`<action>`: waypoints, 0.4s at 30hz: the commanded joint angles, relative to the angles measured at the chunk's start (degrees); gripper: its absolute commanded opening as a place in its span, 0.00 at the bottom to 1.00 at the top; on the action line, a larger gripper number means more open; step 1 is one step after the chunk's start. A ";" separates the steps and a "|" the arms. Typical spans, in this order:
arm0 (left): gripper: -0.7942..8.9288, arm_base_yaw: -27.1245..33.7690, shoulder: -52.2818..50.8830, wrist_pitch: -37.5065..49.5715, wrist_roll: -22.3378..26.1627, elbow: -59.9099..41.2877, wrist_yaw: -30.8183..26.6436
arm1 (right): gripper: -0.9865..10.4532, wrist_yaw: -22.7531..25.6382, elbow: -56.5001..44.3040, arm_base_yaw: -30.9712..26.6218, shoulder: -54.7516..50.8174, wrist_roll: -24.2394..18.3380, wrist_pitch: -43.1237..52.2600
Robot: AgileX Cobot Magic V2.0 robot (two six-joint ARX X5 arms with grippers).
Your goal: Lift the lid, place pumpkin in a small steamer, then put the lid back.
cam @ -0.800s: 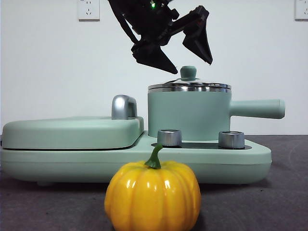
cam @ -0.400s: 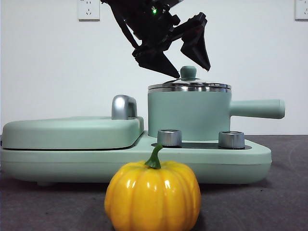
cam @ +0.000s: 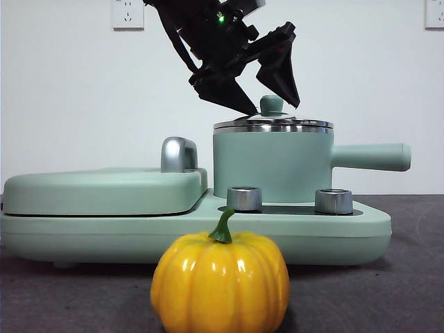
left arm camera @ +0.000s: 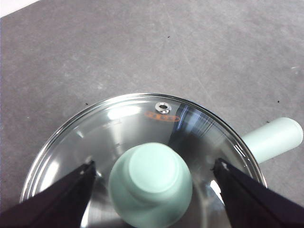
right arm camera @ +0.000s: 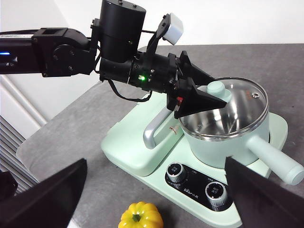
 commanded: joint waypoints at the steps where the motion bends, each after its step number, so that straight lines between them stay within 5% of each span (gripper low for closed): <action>1: 0.46 -0.57 2.01 0.42 0.59 1.70 0.07 | 0.49 0.11 0.96 0.07 0.24 -0.20 0.35; 12: 0.26 -0.57 3.13 0.94 0.57 1.73 0.07 | 0.49 0.11 0.96 0.07 0.24 -0.02 0.33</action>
